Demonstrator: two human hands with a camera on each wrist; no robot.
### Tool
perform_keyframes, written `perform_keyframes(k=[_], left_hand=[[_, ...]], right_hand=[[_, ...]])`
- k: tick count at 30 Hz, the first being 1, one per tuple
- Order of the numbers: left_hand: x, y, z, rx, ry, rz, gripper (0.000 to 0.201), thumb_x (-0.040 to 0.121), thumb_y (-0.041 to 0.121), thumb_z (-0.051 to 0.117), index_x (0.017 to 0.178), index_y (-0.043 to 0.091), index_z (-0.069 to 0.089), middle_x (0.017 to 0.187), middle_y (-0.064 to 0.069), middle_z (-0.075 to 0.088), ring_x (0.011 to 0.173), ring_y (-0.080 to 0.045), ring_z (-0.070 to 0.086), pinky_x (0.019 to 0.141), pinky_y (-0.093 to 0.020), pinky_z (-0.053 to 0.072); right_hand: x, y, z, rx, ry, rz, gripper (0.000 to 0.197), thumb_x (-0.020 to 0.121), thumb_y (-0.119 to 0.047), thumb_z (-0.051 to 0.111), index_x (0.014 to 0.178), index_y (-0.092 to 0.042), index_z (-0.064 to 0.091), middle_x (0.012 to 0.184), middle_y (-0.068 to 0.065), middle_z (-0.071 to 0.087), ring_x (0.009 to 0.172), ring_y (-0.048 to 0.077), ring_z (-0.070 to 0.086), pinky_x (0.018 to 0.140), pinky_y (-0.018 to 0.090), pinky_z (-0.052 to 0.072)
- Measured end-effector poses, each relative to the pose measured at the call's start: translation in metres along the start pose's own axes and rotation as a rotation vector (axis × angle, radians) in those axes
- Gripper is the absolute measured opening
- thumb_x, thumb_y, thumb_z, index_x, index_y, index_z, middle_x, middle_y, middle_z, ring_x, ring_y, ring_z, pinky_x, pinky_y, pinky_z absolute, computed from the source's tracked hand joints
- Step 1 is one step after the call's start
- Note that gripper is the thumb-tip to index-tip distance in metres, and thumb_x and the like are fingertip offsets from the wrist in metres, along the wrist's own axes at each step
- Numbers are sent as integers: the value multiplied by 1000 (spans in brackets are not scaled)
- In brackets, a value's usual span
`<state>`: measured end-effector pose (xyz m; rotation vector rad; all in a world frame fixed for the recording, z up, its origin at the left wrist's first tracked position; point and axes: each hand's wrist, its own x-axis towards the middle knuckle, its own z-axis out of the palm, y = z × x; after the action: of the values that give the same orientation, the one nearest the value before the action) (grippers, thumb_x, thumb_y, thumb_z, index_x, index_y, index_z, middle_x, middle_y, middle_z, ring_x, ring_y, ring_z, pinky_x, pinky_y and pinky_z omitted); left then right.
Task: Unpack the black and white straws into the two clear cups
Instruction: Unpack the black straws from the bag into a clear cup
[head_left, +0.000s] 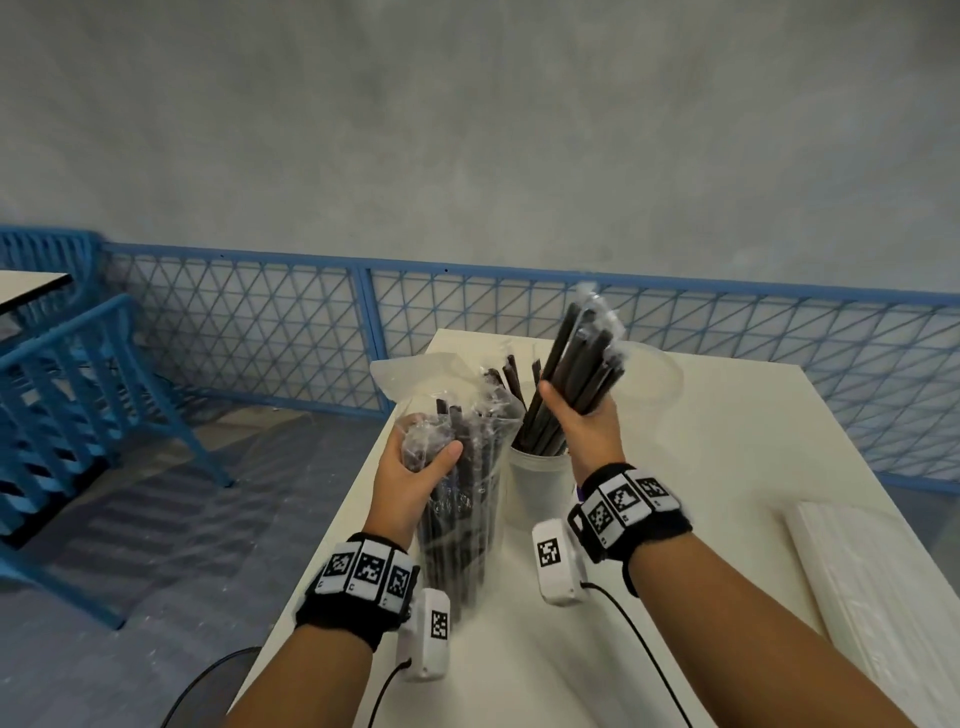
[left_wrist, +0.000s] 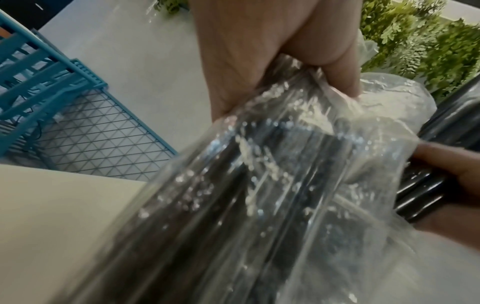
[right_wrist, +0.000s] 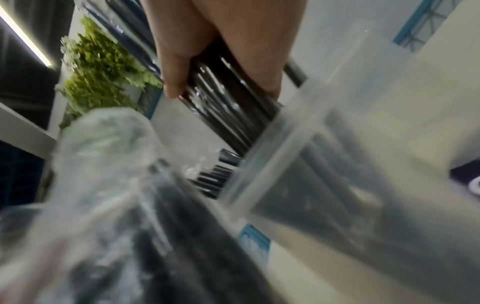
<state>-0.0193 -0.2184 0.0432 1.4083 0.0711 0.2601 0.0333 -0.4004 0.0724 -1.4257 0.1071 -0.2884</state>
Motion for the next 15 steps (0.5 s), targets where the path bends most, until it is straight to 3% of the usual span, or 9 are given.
perform_keyframes(k=[3,6,11,15], left_hand=[[-3,0,2,-21,-8,8,39,78,5,70,102,31,56,106,2,66,101,-13,64,86,-27,49],[-5,0,3,-41,-15,18,39,78,2,69,101,31,55,105,1,66,100,-13,63,85,-26,50],[-7,-1,5,-50,-8,41,39,78,1,69,101,30,55,103,2,66,93,-4,65,77,-16,52],[-9,-1,5,-57,-24,46,39,79,0,68,101,29,54,103,3,65,88,2,66,72,-12,52]], right_hand=[[-1,6,-5,-204,-97,2,40,74,-16,76,111,-8,63,107,8,67,106,26,62,96,41,48],[-3,-3,-2,-216,-125,-74,44,69,-15,80,109,-14,59,107,4,66,103,20,62,94,39,50],[-4,-25,4,-189,-121,-371,46,75,-5,73,110,-24,51,103,-14,60,95,-3,60,87,15,48],[-1,-11,2,-298,-126,-388,36,82,-4,65,107,-26,52,108,-1,62,102,17,60,88,17,46]])
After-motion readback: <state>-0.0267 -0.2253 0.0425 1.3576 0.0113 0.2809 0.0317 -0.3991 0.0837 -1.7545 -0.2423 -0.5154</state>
